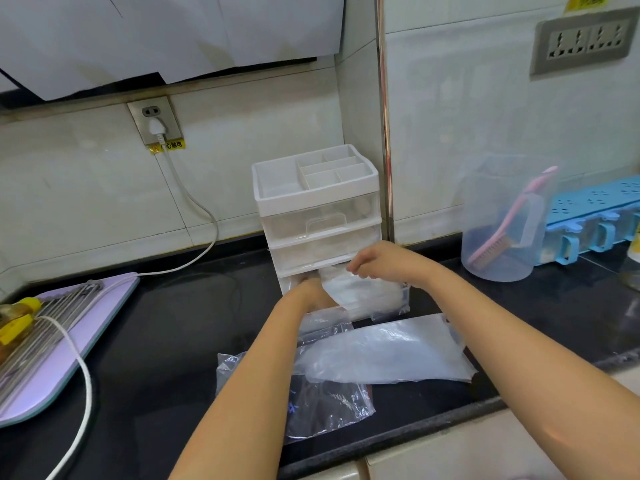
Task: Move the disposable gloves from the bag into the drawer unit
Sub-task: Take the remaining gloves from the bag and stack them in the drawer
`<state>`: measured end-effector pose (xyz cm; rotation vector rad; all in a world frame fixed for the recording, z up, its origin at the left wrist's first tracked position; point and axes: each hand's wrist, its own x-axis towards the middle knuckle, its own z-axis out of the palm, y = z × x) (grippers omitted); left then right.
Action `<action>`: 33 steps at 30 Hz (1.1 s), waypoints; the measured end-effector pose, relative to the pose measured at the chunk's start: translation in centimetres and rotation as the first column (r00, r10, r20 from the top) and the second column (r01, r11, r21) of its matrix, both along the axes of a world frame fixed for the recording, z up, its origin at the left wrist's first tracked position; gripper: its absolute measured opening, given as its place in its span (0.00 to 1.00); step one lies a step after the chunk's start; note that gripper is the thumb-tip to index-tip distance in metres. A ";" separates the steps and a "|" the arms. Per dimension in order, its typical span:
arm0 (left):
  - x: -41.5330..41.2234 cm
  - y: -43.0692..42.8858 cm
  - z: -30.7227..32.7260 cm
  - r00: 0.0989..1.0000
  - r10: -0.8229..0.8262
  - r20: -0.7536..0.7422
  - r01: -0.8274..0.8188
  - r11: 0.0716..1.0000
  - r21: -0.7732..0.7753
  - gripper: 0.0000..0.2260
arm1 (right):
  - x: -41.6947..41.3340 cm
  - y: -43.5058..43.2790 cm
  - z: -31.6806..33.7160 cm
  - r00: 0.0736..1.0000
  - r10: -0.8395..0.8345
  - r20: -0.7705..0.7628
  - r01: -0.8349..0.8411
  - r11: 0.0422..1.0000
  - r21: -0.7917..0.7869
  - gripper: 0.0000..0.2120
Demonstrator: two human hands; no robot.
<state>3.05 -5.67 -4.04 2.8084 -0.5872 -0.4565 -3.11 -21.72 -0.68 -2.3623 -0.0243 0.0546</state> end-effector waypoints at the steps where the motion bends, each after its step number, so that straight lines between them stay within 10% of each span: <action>1: -0.3 0.2 0.2 0.999 0.054 0.002 -0.054 0.997 -0.056 0.24 | -1.0 -0.3 0.4 1.000 0.011 0.023 -0.011 1.000 0.010 0.11; 10: -7.8 0.9 1.6 0.967 0.115 0.226 0.040 0.813 -0.581 0.12 | -9.6 -3.2 -1.5 0.996 -0.023 0.085 0.032 0.994 -0.106 0.09; 16: -12.9 -0.6 -1.7 0.971 -0.204 0.123 0.238 0.814 -0.530 0.13 | -12.6 -3.5 -5.8 0.984 -0.175 0.044 0.180 0.969 -0.167 0.21; 25: -13.6 -1.0 -5.5 0.973 -0.226 0.045 0.212 0.801 -0.560 0.19 | -16.4 -2.6 -8.7 0.983 -0.170 0.063 0.172 0.984 -0.034 0.29; 33: -14.0 -0.8 -5.5 0.994 -0.103 -0.038 0.043 0.687 -0.726 0.06 | -16.9 -2.6 -10.4 0.895 -0.335 0.293 0.285 0.937 0.202 0.07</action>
